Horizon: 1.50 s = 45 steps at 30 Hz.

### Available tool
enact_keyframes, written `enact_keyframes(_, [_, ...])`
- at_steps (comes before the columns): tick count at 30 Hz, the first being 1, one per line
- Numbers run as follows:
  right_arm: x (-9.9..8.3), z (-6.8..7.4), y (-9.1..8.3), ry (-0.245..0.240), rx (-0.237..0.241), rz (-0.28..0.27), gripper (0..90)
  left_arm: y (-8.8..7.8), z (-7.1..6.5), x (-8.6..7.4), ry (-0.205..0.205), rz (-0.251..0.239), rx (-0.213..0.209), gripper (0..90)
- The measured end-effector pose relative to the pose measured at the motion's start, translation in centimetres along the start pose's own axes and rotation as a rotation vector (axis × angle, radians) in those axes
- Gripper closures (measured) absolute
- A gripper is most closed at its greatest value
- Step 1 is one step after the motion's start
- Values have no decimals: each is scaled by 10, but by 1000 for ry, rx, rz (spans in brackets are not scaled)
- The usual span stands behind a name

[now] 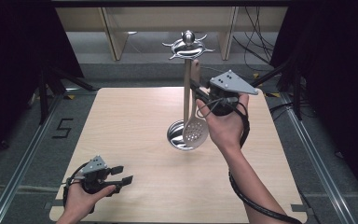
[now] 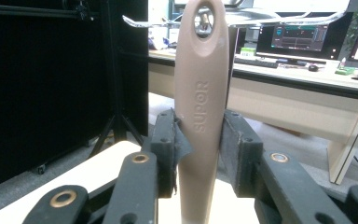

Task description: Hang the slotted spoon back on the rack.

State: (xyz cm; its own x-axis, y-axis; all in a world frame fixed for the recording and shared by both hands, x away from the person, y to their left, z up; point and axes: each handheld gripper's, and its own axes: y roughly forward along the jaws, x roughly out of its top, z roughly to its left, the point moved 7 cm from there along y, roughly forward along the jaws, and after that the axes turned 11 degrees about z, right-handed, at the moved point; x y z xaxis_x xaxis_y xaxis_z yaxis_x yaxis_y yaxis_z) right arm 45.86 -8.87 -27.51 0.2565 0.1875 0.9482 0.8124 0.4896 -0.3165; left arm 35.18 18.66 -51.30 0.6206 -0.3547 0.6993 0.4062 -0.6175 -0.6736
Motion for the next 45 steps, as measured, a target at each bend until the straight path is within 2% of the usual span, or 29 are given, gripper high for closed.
enact_keyframes(1, [1,-1,0,-8,-4,0,688,0,0,0,-1,-1,6,381])
enact_keyframes(4, [0,0,3,18,1,20,688,0,0,0,0,0,1,381])
enact_keyframes(9, [2,-2,6,-4,-11,17,688,0,0,0,1,0,0,381])
enact_keyframes(19, [3,-1,9,18,-11,25,686,0,0,0,1,0,-1,381])
enact_keyframes(23, [3,-3,12,7,-18,28,685,0,0,0,1,1,0,381])
enact_keyframes(27, [2,-1,13,18,-15,34,681,0,0,0,1,0,-1,381])
enact_keyframes(29, [3,-1,14,16,-6,23,655,0,0,0,1,-1,4,381])
enact_keyframes(30, [5,-3,14,-8,-11,8,625,-1,0,0,-1,-2,3,381])
enact_keyframes(31, [5,-1,12,12,-3,7,595,-1,0,0,-1,-3,1,381])
enact_keyframes(33, [5,-1,10,-4,-1,1,545,-1,0,0,0,-5,-1,381])
enact_keyframes(35, [1,-2,8,-25,-7,5,503,-1,0,0,1,-6,-1,381])
enact_keyframes(40, [-17,-6,-4,-28,10,31,441,-1,0,-1,-1,-5,2,381])
enact_keyframes(42, [-29,-12,-9,-44,7,49,426,-1,0,-1,-4,-5,4,381])
enact_keyframes(43, [-36,-13,-12,-22,16,72,421,0,0,-1,-3,-4,0,381])
enact_keyframes(45, [-54,-19,-17,-48,17,95,413,0,0,-1,0,5,4,381])
